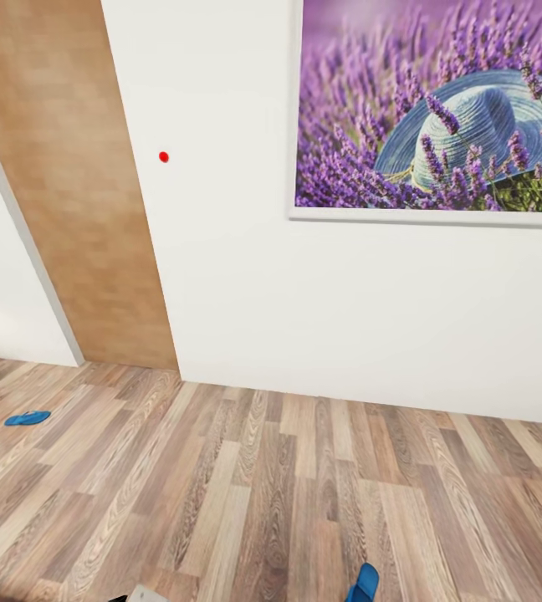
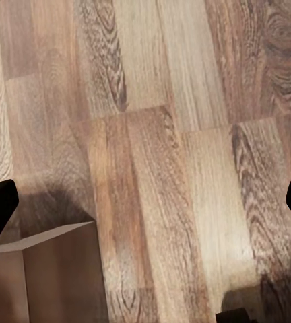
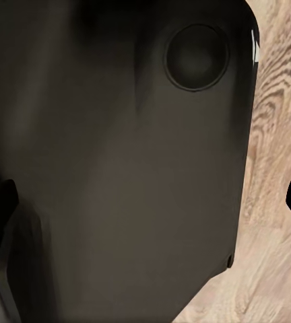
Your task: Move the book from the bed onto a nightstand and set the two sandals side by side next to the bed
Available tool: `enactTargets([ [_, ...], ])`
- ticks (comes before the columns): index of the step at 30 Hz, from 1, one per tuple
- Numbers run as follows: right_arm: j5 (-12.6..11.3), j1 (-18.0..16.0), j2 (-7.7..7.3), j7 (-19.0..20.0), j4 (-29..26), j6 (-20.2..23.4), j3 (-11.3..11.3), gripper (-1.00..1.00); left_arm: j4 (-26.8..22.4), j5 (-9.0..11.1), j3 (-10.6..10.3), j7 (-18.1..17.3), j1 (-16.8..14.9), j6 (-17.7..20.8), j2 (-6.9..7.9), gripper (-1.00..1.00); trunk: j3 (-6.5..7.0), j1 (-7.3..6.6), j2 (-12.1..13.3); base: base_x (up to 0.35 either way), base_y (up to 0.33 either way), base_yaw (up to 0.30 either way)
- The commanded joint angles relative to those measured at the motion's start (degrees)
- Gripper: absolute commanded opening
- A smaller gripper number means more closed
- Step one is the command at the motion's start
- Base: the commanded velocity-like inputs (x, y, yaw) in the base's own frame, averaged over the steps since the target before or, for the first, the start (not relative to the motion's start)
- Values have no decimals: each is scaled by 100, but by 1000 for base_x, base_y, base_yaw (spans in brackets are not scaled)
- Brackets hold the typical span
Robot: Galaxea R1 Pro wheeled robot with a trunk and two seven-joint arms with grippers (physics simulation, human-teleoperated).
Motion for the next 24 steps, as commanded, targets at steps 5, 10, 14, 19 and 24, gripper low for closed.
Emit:
enactTargets([
  [5, -1, 0, 1, 0, -2, -15, 1, 100, 2, -8, -15, 3, -3, -18, 2, 100, -5, 0, -2, 127, 113, -1],
  [10, -2, 0, 1, 0, -2, -14, 2, 100, 2, -8, -15, 3, -3, -18, 2, 100, -5, 0, -2, 94, 84, 0],
  [14, -2, 1, 1, 0, -2, -15, 2, 100, 2, -8, -15, 3, -3, -19, 2, 100, -5, 0, -2, 46, 41, -2],
  [19, -2, 2, 1, 0, -2, -16, -1, 100, 2, -8, -15, 3, -3, -18, 2, 100, -5, 0, -2, 21, 18, -54],
  [24, -2, 2, 1, 0, -2, -16, -2, 100, 2, -8, -15, 3, -3, -18, 2, 100, -5, 0, -2, 10, 9, -61],
])
